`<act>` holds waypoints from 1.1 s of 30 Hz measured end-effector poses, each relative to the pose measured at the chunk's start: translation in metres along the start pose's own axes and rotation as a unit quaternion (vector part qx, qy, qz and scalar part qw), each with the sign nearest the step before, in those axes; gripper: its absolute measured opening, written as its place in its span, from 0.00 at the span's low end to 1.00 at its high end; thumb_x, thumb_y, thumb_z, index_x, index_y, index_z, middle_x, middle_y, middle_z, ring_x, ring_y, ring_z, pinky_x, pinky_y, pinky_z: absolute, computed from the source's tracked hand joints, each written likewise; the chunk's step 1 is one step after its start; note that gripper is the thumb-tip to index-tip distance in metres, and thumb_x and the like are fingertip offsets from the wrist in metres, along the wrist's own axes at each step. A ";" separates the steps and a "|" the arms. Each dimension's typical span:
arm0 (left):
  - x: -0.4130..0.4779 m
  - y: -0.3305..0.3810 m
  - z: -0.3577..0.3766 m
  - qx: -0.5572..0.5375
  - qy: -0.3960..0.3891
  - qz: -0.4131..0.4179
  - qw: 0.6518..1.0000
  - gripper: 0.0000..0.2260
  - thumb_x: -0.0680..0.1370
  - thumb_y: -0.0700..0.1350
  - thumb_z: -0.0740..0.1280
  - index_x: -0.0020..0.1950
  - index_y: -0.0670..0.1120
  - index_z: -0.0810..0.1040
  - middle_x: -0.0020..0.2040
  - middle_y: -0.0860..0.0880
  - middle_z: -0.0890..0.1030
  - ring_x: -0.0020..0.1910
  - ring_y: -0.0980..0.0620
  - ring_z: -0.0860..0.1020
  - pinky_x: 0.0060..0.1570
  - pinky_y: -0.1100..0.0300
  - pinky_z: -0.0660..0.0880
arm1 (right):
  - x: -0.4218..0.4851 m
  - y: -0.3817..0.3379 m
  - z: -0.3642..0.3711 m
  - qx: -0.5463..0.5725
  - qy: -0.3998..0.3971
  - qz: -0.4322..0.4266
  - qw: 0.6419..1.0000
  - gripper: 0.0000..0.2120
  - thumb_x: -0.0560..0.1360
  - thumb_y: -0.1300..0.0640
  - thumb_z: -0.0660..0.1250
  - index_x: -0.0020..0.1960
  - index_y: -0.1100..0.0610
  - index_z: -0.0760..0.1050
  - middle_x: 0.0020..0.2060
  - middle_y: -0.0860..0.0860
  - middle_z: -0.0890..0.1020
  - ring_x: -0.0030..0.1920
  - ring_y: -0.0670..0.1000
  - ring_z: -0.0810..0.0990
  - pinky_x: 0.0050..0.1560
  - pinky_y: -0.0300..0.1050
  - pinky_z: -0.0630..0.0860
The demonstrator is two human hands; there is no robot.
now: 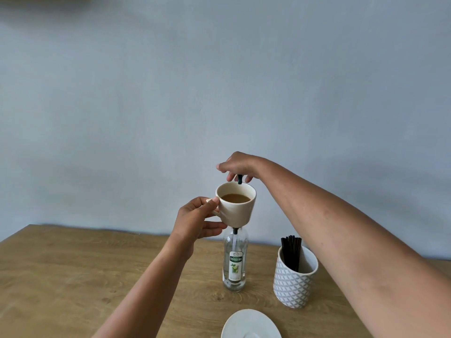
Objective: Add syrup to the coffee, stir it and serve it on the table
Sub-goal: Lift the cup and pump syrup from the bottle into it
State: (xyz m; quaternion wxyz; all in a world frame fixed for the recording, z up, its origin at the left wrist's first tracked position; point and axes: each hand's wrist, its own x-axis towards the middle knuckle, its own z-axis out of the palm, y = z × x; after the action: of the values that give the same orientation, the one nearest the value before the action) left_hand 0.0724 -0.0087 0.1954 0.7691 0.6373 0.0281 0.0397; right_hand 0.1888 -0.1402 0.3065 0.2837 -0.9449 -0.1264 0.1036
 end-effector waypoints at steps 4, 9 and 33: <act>0.003 -0.003 -0.001 -0.001 0.000 -0.001 1.000 0.10 0.77 0.51 0.72 0.44 0.44 0.80 0.50 0.37 0.86 0.42 0.37 0.87 0.42 0.50 0.85 | 0.002 0.003 0.003 0.019 0.007 0.026 0.999 0.16 0.78 0.53 0.60 0.63 0.59 0.74 0.54 0.55 0.84 0.56 0.57 0.80 0.61 0.58 0.75; 0.005 -0.008 -0.001 0.007 -0.002 -0.006 1.000 0.11 0.77 0.51 0.72 0.46 0.44 0.80 0.50 0.38 0.86 0.42 0.37 0.87 0.44 0.49 0.84 | 0.008 0.006 0.011 0.009 0.009 0.034 0.999 0.14 0.79 0.59 0.58 0.62 0.60 0.75 0.53 0.54 0.85 0.56 0.57 0.81 0.59 0.54 0.76; 0.004 -0.013 0.002 -0.008 0.001 -0.017 1.000 0.09 0.77 0.50 0.72 0.43 0.45 0.79 0.47 0.40 0.87 0.42 0.37 0.87 0.40 0.51 0.84 | 0.008 0.006 0.009 0.019 0.017 0.040 0.999 0.15 0.78 0.58 0.54 0.58 0.58 0.76 0.48 0.52 0.86 0.51 0.54 0.82 0.52 0.50 0.75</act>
State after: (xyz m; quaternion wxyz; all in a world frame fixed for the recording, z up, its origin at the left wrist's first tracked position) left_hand 0.0766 -0.0125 0.1828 0.7749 0.6303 0.0394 0.0271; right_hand 0.1954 -0.1383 0.2951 0.2999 -0.9451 -0.0820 0.1009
